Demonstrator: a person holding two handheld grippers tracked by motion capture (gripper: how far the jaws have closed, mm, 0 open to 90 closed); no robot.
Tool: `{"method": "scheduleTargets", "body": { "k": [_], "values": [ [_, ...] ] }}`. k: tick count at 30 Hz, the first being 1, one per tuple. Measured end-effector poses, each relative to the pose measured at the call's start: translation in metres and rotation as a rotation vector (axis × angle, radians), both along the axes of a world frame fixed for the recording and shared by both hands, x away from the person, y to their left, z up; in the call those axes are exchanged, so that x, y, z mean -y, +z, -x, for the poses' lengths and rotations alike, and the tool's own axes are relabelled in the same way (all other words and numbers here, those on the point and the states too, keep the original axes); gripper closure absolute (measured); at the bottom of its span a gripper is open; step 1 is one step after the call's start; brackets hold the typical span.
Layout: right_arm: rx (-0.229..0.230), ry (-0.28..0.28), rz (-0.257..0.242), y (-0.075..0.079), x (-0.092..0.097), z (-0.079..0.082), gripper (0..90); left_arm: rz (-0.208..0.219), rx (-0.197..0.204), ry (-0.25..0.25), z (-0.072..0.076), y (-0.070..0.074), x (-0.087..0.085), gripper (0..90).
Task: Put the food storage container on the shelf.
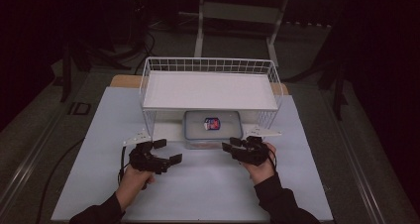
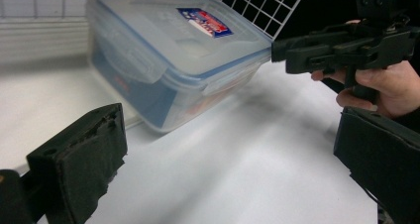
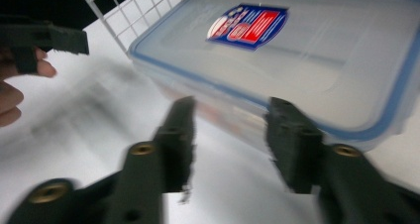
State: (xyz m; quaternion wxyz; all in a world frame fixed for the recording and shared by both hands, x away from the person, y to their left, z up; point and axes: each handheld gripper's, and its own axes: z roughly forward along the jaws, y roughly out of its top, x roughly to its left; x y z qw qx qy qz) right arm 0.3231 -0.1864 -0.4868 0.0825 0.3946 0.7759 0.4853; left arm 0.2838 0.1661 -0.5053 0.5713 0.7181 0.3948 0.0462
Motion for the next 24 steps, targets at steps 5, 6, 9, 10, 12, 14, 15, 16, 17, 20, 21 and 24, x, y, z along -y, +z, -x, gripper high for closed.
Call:
{"method": "scheduleTargets", "body": {
  "k": [5,6,9,10,12,14,15,16,17,20,21,24],
  "values": [
    [-0.017,0.01,0.007,-0.006,-0.006,0.0,78.5,-0.02,-0.001,0.008,0.006,-0.004,-0.002,0.0],
    [-0.028,0.009,0.013,-0.011,-0.008,-0.001,89.7,-0.029,-0.005,0.012,0.006,-0.006,-0.003,0.0],
    [-0.042,-0.008,0.029,-0.016,-0.013,-0.003,90.0,-0.028,-0.003,0.015,0.006,-0.007,-0.003,0.0],
    [-0.042,-0.008,0.029,-0.016,-0.013,-0.003,90.0,-0.028,-0.003,0.015,0.006,-0.007,-0.003,0.0],
    [-0.052,-0.003,0.05,-0.022,-0.019,-0.006,89.9,-0.036,0.015,0.021,0.006,-0.007,-0.002,0.0],
    [-0.056,-0.007,0.043,-0.023,-0.021,-0.008,90.0,-0.034,0.016,0.02,0.006,-0.007,-0.002,0.0],
    [-0.06,-0.004,0.046,-0.025,-0.023,-0.009,90.0,-0.037,0.018,0.021,0.006,-0.008,-0.002,0.0],
    [-0.06,-0.004,0.046,-0.025,-0.023,-0.009,90.0,-0.037,0.018,0.021,0.006,-0.008,-0.002,0.0],
    [-0.057,0.001,0.049,-0.026,-0.024,-0.01,90.0,-0.037,0.018,0.024,0.006,-0.008,-0.002,0.0],
    [-0.051,-0.001,0.051,-0.028,-0.031,-0.013,90.0,-0.036,0.015,0.031,0.005,-0.009,-0.003,0.0],
    [-0.051,-0.002,0.047,-0.028,-0.032,-0.014,90.0,-0.034,0.015,0.032,0.005,-0.01,-0.004,0.0],
    [-0.049,-0.008,0.045,-0.028,-0.035,-0.019,89.9,-0.03,0.014,0.035,0.004,-0.01,-0.005,0.0]
  ]
}}
